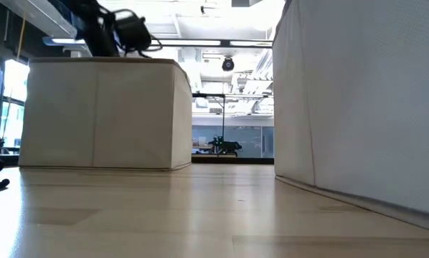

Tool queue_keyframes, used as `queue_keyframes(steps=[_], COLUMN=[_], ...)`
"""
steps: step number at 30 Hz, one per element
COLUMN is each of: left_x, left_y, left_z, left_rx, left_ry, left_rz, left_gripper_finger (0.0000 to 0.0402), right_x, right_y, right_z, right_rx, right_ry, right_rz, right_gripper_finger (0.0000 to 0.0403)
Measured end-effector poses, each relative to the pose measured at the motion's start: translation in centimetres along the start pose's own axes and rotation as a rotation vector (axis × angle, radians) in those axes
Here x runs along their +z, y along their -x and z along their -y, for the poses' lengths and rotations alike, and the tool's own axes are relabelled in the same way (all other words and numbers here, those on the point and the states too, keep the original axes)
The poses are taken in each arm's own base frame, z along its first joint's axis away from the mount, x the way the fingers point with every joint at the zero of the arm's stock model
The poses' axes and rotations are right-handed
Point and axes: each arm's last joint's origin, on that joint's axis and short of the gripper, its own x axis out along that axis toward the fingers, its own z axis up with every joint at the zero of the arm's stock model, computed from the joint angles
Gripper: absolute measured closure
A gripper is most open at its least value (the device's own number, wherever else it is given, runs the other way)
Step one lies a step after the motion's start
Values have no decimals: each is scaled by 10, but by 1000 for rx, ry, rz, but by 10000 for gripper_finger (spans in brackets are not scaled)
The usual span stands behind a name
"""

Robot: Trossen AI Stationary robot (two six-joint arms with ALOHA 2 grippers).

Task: Sort clothes
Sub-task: Put the black underwear into the top white laundry bin

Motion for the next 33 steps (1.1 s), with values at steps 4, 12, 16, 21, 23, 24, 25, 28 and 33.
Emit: queue_keyframes(steps=[4,12,16,21,23,24,25,28,33], left_x=[8,40,55,76,81,82,82,69,21], left_y=[-9,44,84,115,115,110,102,60,-25], left_z=[-10,-33,-38,-30,-23,-19,-16,-8,2], left_rx=[-34,-270,-315,-285,-246,-239,-236,-194,-116], left_ry=[52,132,161,64,42,36,30,-2,-18], left_rz=[19,100,122,383,463,464,442,295,15], left_gripper_finger=[350,233,203,201,206,209,214,231,263], right_x=[0,0,0,0,0,0,0,0,0], right_y=[0,0,0,0,0,0,0,0,0], right_z=[0,0,0,0,0,0,0,0,0], right_rx=[0,1,0,0,0,0,0,0,0], right_ry=[0,0,0,0,2,4,4,4,2], right_rz=[0,0,0,0,0,0,0,0,0], right_gripper_finger=[251,251,251,251,251,251,251,251,251])
